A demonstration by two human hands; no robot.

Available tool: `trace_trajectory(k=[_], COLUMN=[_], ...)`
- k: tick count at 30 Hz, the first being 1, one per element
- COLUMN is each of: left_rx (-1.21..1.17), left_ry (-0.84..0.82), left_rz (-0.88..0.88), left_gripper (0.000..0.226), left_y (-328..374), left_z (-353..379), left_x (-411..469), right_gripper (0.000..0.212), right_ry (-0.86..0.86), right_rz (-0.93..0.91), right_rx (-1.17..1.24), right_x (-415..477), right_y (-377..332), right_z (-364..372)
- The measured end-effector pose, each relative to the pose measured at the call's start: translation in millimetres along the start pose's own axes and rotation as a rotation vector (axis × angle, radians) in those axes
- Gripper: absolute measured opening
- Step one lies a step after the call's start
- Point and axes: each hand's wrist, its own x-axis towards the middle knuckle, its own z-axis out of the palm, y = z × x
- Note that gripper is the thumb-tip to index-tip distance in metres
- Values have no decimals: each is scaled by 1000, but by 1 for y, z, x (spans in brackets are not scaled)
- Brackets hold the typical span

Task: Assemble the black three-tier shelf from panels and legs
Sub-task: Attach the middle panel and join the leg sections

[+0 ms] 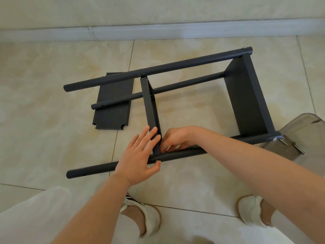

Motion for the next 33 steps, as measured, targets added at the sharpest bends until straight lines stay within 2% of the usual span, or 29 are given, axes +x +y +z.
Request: trace_trajectory(k=[5, 8, 10, 13, 16, 18, 22, 24, 26, 29, 30, 33], left_rx=[-60, -226, -369, -564, -575, -654, -973, -1167, -1404, -1661, -1744, -1982], left_ry=[-29, -9, 29, 67, 120, 225, 479, 580, 574, 373, 355, 516], left_rz=[-63, -147, -221, -319, -375, -456, -708, -847, -1017, -1172, -1189, -1190], left_gripper=[76, 74, 77, 77, 71, 67, 27, 15, 3, 22, 26, 29], left_y=[7, 19, 29, 42, 50, 55, 68, 73, 75, 74, 73, 68], left_z=[-9, -10, -9, -10, -9, -10, -15, -15, -12, -6, -6, -8], left_x=[-3, -7, -8, -8, -10, -13, -21, -26, -30, -32, -31, -26], right_gripper=[9, 24, 34, 31, 39, 41, 29, 28, 26, 22, 22, 25], right_ry=[60, 139, 204, 246, 300, 352, 381, 391, 435, 491, 488, 481], right_rz=[22, -42, -90, -96, -65, -62, -80, -76, -67, -75, -80, -84], right_rx=[-244, -366, -432, -487, -548, -562, -652, -679, -694, -710, -707, -703], right_x=[-19, -34, -42, -47, -53, -55, -57, -60, -62, -63, -64, -62], right_y=[-11, -13, -13, -9, -5, -3, 1, 2, 3, 5, 5, 8], right_z=[7, 15, 21, 29, 38, 42, 44, 45, 46, 44, 43, 45])
